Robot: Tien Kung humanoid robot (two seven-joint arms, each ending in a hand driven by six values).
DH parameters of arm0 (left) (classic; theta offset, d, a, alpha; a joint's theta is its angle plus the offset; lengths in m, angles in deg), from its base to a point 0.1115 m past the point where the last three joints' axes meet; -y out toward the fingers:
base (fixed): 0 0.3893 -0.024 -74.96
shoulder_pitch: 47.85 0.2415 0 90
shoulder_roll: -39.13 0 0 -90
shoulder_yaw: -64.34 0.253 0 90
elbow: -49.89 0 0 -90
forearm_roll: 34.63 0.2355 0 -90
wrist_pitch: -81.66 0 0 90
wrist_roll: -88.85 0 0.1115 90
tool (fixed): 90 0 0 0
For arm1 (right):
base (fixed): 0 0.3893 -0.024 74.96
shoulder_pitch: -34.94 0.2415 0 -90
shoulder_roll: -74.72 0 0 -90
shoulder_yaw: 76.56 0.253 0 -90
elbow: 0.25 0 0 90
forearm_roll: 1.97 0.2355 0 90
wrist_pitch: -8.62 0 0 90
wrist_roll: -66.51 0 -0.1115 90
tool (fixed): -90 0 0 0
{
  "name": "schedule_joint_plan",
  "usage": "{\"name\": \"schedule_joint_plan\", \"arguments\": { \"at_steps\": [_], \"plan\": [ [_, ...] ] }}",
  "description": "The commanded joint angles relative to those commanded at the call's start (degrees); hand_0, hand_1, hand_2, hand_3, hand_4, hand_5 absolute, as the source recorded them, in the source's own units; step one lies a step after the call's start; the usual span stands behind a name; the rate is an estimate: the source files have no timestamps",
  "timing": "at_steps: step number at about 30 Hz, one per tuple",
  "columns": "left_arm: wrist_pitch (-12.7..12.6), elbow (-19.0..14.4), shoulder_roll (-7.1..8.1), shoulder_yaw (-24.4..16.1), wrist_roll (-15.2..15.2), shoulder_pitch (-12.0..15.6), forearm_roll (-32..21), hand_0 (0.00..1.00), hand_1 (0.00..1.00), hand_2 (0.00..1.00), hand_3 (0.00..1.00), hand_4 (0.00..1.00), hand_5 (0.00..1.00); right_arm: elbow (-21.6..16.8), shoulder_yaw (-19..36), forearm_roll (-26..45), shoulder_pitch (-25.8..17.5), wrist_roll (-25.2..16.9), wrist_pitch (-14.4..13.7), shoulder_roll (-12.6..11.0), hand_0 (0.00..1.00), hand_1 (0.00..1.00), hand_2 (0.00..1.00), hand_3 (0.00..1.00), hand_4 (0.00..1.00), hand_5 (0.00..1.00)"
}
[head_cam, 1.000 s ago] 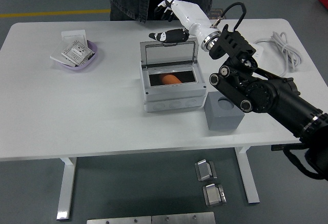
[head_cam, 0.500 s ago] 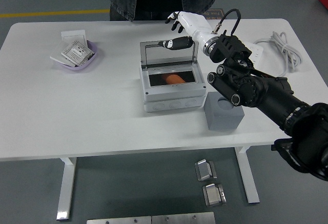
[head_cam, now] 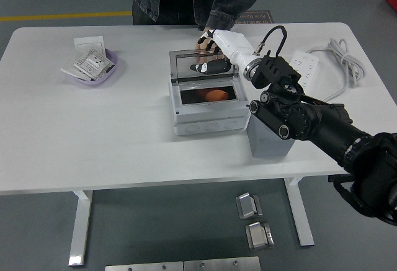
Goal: Pick up the cylinder from the cube,place it in the box,flap close box
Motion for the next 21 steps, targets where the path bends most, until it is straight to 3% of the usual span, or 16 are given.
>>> {"name": "schedule_joint_plan", "arguments": {
  "at_steps": [21],
  "plan": [
    [-0.24,0.00,-0.54,0.32,-0.04,1.01,-1.04,0.677,0.682,0.586,0.647,0.619,0.406,-20.75,-2.43,-6.18,-5.33,3.87,0.89,-9.15,0.636,0.500,0.617,0.735,0.903,0.483]
  ]
}}
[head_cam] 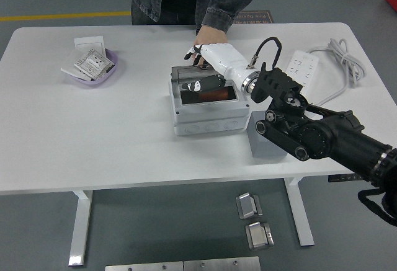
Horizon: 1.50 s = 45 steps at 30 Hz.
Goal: Pick up the cylinder from the cube,place it in the box,flap close box
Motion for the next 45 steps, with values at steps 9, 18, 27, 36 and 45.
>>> {"name": "schedule_joint_plan", "arguments": {
  "at_steps": [9,18,27,36,45],
  "plan": [
    [-0.07,0.00,-0.23,0.02,0.03,0.37,-0.11,0.677,0.682,0.586,0.647,0.619,0.406,-5.92,1.41,-2.43,-2.62,1.36,0.65,-3.41,0.627,0.493,0.618,0.736,0.908,0.487],
    [-0.05,0.00,-0.53,0.03,0.00,0.30,-0.13,0.677,0.682,0.586,0.648,0.619,0.407,-8.09,2.28,-2.20,-5.56,1.66,0.53,-4.91,0.621,0.481,0.618,0.735,0.908,0.493],
    [-0.05,0.00,-0.56,-0.12,-0.01,0.28,0.04,0.677,0.682,0.586,0.648,0.619,0.408,-8.82,5.59,-2.67,-7.32,1.57,0.71,-5.94,0.619,0.480,0.618,0.736,0.908,0.494],
    [-0.19,0.00,-0.63,-0.48,0.12,0.68,0.24,0.677,0.682,0.587,0.647,0.618,0.408,-16.06,17.65,-9.75,-15.21,3.31,2.17,-10.24,0.616,0.479,0.622,0.740,0.906,0.495],
    [-0.47,0.00,-0.96,-0.30,-0.02,1.30,-0.43,0.677,0.682,0.587,0.647,0.617,0.409,-27.18,36.02,-4.80,-28.64,-2.59,-2.01,-9.78,0.620,0.471,0.622,0.737,0.908,0.503]
  ]
}}
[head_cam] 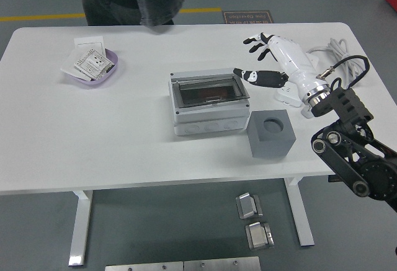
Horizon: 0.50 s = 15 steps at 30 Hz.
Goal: Pick up the cylinder from the cube,place it in the box,flap close box
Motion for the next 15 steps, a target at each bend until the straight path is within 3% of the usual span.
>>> {"name": "schedule_joint_plan", "arguments": {
  "at_steps": [6,15],
  "plan": [
    [-0.17,0.00,-0.01,0.34,-0.16,0.40,-0.65,0.677,0.682,0.587,0.647,0.616,0.409,-5.78,11.90,9.02,-9.84,-6.72,-1.49,2.30,0.613,0.465,0.616,0.737,0.920,0.518],
    [-0.40,0.00,0.88,0.72,-0.31,1.21,-1.21,0.677,0.682,0.586,0.646,0.616,0.409,-5.59,25.19,24.02,-21.77,-14.12,0.03,5.56,0.594,0.460,0.601,0.723,0.961,0.584]
  ]
}}
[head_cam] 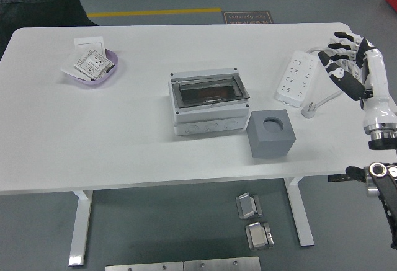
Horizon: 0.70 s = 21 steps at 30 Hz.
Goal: Pick up the cylinder from the cube,place it in the box,flap close box
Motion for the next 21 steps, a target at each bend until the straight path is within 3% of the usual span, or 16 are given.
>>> {"name": "schedule_joint_plan", "arguments": {
  "at_steps": [10,21],
  "plan": [
    [-0.15,0.00,1.09,0.55,0.02,0.84,-0.86,0.677,0.682,0.586,0.646,0.616,0.409,-0.07,3.74,9.57,-3.02,-1.45,0.78,0.73,0.595,0.461,0.599,0.721,0.967,0.589],
    [-0.49,0.00,0.41,-0.21,0.74,2.41,-0.45,0.677,0.682,0.586,0.646,0.616,0.412,1.62,-1.55,9.37,1.49,-0.71,0.55,-0.27,0.600,0.455,0.591,0.713,0.965,0.585]
  ]
}}
